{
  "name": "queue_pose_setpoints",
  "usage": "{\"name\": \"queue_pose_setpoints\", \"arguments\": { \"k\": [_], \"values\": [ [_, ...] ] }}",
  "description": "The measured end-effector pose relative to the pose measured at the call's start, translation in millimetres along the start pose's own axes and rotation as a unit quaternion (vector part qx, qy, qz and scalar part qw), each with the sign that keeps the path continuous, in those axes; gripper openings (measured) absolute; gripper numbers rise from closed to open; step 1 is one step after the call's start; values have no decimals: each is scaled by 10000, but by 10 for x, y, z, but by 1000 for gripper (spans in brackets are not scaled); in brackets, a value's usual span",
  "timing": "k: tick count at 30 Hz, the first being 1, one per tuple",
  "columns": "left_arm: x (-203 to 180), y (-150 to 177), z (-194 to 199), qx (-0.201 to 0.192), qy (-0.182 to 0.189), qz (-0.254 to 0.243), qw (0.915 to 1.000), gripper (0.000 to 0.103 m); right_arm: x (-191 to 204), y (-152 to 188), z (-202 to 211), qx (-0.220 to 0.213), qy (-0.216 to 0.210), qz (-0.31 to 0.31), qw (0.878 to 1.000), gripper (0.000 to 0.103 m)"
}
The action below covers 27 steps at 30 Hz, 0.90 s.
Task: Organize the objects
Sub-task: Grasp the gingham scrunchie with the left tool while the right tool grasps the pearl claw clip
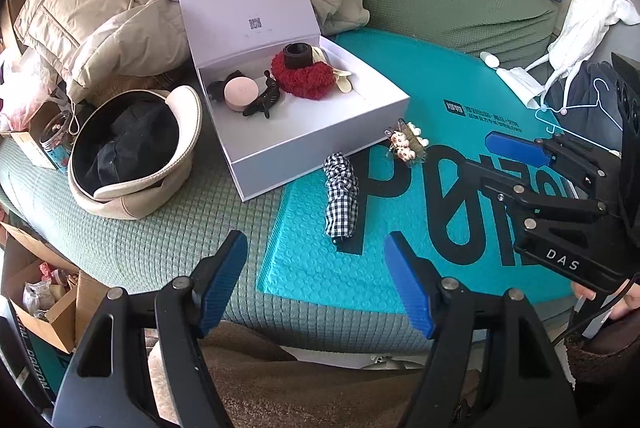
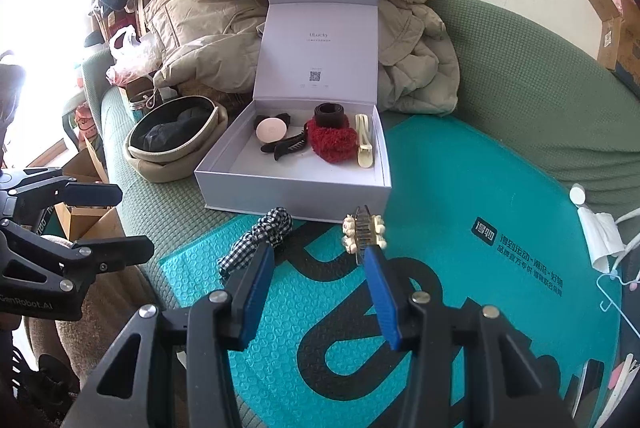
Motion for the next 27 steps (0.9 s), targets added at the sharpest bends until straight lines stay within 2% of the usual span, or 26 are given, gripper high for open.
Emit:
{"name": "queue_pose_setpoints", "arguments": {
  "k": [8, 20, 27],
  "values": [
    [-12, -44, -335, 192, -18, 59, 9998, 70, -136, 31, -358, 102, -32, -126, 9999, 47],
    [-19, -257, -816, 243, 283, 348, 9987, 70, -411, -41, -885, 412, -133, -311, 9986, 47],
    [-89, -453, -1081, 368, 87, 251, 9990, 70, -611, -164, -1155, 520, -328, -499, 9969, 52]
  ]
}}
Point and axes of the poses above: each gripper's, at about its wrist camera, not at the fingertips, and z roughly against the way its jaws point, x to its left, y to its underside, the point moved 1 cm from there along -z, roughly the way its jaws point, and after that the axes turned 13 degrees about x, right-handed, at the moved point
